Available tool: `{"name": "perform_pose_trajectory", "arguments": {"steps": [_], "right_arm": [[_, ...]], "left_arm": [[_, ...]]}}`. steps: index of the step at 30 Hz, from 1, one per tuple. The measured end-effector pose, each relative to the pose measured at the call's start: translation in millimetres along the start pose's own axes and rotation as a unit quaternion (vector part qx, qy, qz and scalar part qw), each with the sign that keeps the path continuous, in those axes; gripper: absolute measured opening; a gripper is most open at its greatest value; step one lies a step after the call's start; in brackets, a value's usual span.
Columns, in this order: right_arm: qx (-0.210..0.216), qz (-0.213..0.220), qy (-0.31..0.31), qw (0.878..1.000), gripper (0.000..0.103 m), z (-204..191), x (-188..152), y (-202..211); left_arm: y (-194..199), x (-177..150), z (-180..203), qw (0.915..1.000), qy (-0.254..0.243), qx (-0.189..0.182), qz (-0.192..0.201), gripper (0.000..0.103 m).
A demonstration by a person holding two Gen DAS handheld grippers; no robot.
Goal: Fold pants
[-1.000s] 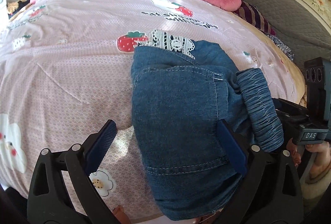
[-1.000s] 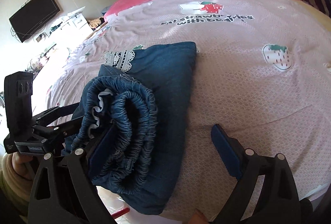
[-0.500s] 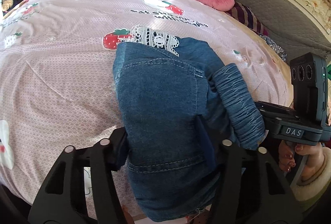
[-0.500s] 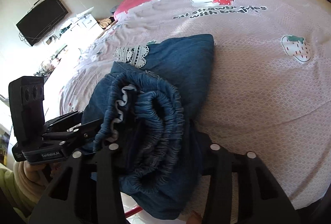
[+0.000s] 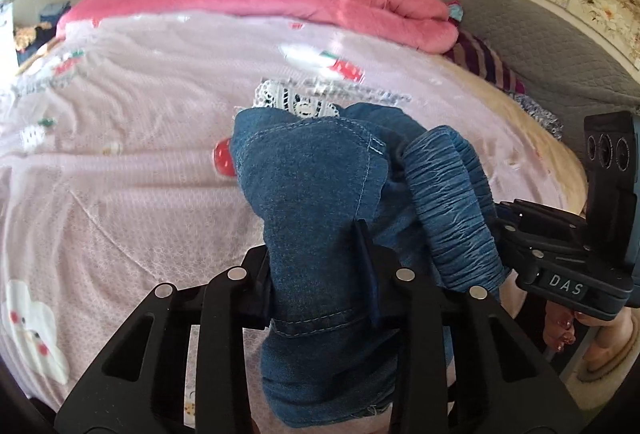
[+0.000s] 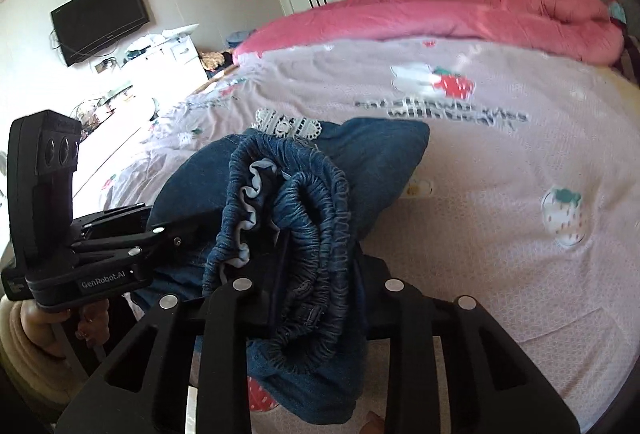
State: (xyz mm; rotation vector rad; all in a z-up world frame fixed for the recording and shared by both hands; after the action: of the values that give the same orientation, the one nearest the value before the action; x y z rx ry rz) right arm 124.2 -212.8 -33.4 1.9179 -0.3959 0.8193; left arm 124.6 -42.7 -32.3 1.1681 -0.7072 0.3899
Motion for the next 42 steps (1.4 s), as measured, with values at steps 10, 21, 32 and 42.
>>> {"name": "perform_pose_trajectory", "arguments": {"steps": [10,21,32,42], "right_arm": [[0.012,-0.018,-0.086,0.996,0.059,25,-10,-7],[-0.030,0.033,-0.041,0.998,0.084,7,-6,47],[-0.083,0.076,0.017,0.993,0.097,-25,-6,87],[-0.109,0.102,0.039,0.988,0.098,-40,-14,116]], "left_arm": [[-14,-9,-17,0.9995,0.025,0.011,-0.016,0.052],[26,-11,-23,0.9989,0.036,0.029,0.010,0.070],[75,-11,-19,0.9970,0.038,0.053,0.042,0.093],[107,-19,-9,0.9949,0.027,0.076,0.060,0.093]]}}
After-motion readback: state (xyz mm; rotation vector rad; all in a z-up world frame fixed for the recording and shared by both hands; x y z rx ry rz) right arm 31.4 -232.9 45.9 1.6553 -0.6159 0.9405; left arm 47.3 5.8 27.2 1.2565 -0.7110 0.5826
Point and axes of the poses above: each gripper's, at about its wrist camera, not at the fingertips, and y roughly against the way its jaws point, z to its right, x to its top, the point moved 2 cm from there along -y, roughly the way its jaws point, and after that the axes turned 1 degree about -y, right-handed, at the moved point
